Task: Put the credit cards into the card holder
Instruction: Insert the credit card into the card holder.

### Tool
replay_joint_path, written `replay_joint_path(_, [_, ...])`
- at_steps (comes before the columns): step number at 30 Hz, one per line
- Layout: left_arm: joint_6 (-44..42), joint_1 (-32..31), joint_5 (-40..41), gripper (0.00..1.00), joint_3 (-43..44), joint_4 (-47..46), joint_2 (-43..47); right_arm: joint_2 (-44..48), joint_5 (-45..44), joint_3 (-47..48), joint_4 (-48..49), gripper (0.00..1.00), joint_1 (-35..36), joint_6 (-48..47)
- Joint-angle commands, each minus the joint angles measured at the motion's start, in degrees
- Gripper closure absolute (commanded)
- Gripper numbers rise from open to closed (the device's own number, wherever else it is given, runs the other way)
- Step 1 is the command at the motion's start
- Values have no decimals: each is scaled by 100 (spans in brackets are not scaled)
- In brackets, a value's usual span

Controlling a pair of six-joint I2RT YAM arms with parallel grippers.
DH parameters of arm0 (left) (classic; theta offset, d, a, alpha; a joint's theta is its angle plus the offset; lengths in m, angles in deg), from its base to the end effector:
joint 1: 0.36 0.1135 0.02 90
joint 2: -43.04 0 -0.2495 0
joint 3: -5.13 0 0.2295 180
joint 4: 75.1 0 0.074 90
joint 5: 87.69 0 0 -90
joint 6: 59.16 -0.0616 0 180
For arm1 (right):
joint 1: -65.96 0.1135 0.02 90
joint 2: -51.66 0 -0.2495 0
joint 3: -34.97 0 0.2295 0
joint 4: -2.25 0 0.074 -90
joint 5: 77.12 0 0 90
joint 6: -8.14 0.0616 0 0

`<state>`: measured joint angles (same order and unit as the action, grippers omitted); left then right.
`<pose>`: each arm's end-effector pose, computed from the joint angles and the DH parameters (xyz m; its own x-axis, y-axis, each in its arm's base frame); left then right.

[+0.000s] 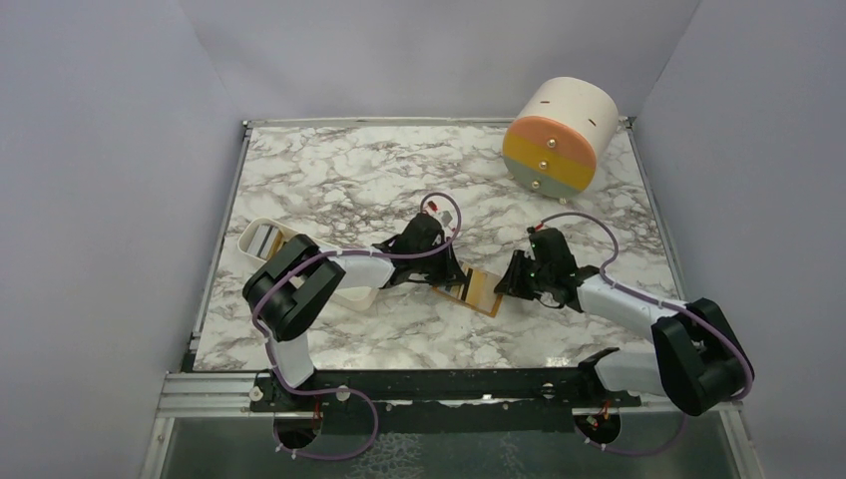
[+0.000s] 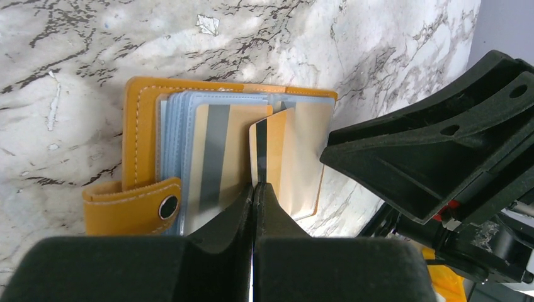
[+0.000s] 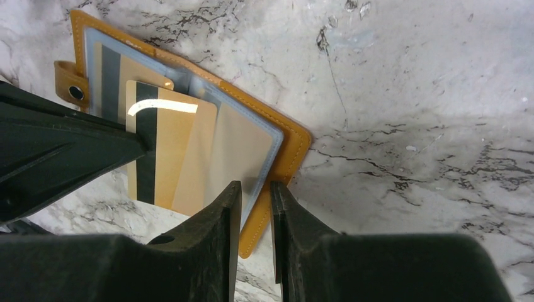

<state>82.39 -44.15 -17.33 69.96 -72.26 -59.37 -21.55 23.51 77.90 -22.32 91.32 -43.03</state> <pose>0.2427 -0.2613 0.1316 -0.9461 -0.1148 -0.3027 0.1536 0.6641 -0.7317 0.1972 0.1060 0.1266 -0.8997 0.2555 -0.3539 0.0606 0.8760 0.4785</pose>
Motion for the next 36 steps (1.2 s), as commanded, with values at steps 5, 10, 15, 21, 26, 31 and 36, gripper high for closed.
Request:
replay_joint_path(5, [89,-190,751,100,-210,-46,-35,343,124,-261,-26,77,-6,458])
replay_joint_path(10, [53,-244,688,100,-291,-164,4,374,189,-305,-8,77,-1,422])
replay_joint_path(15, [-102,-376,609,99,-170,-101,-40,225,210,-211,196,77,-1,204])
replay_joint_path(21, [-264,-472,450,100,36,-21,-226,-132,423,-96,653,77,-1,-262])
replay_joint_path(26, [-422,-507,417,97,288,209,-333,-215,499,-87,803,77,3,-542])
replay_joint_path(31, [-291,-541,452,86,342,315,-330,-71,359,-113,676,78,-5,-623])
replay_joint_path(36, [-264,-545,617,73,425,591,-135,-33,153,-57,505,78,-1,-754])
